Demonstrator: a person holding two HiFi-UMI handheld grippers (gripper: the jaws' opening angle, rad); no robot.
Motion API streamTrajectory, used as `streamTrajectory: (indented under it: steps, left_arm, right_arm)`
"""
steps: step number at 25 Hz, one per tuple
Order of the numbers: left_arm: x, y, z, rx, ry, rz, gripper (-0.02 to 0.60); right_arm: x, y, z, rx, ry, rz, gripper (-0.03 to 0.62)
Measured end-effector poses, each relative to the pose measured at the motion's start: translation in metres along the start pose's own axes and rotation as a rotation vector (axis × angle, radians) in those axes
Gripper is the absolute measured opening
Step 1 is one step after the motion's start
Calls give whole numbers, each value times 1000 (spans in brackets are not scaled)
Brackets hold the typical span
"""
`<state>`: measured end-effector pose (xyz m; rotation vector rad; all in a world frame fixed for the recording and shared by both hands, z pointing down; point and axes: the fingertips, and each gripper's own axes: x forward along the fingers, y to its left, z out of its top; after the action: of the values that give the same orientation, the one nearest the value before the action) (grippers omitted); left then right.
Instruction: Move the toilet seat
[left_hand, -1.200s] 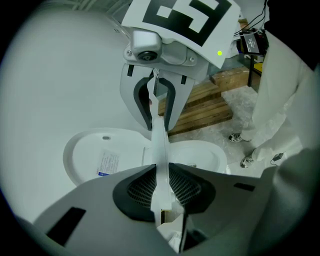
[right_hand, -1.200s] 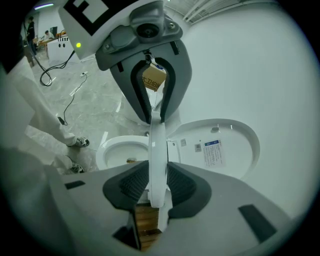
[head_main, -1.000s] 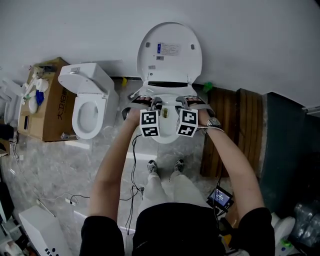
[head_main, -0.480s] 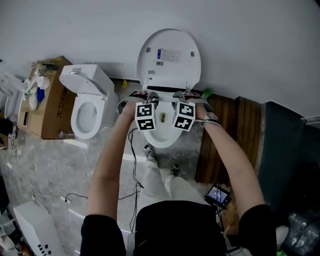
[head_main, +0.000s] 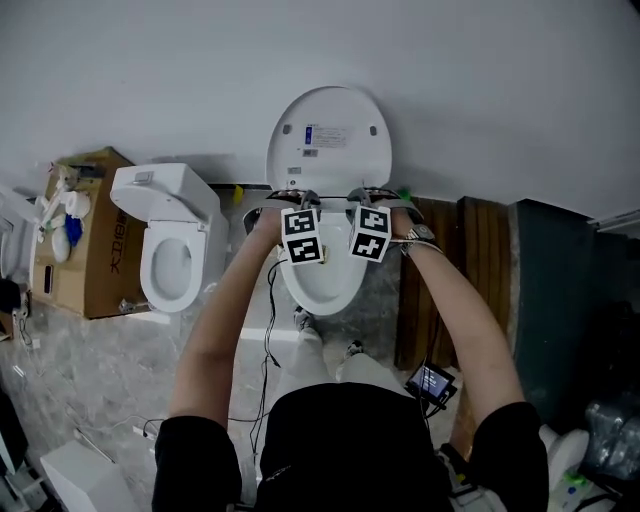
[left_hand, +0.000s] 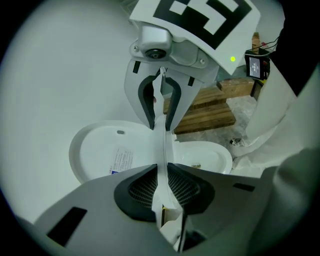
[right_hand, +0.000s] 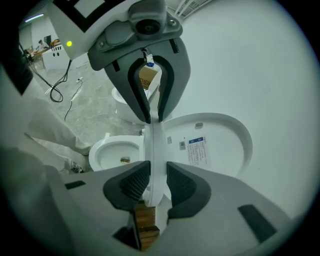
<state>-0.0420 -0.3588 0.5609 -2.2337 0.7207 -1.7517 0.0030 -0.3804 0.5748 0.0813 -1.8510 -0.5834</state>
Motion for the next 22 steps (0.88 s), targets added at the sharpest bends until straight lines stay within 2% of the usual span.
streamTrajectory:
  steps: [3, 5, 8, 12, 22]
  left_arm:
    - [2, 13, 1, 22, -1, 30, 72]
    - [4, 23, 0, 9, -22, 40, 71]
    - [6, 34, -1, -10, -47, 29, 67]
    - [7, 43, -2, 3, -52, 15, 67]
    - [19, 80, -5, -10, -17, -43, 68]
  right_arm:
    - [1, -13, -1, 16, 16, -2, 117]
    - [2, -24, -2, 19, 31, -10, 117]
    - [5, -34, -2, 24, 50, -11, 117]
    - [7, -42, -4, 37, 64, -10, 115]
    - [15, -81, -4, 45, 33, 4, 115]
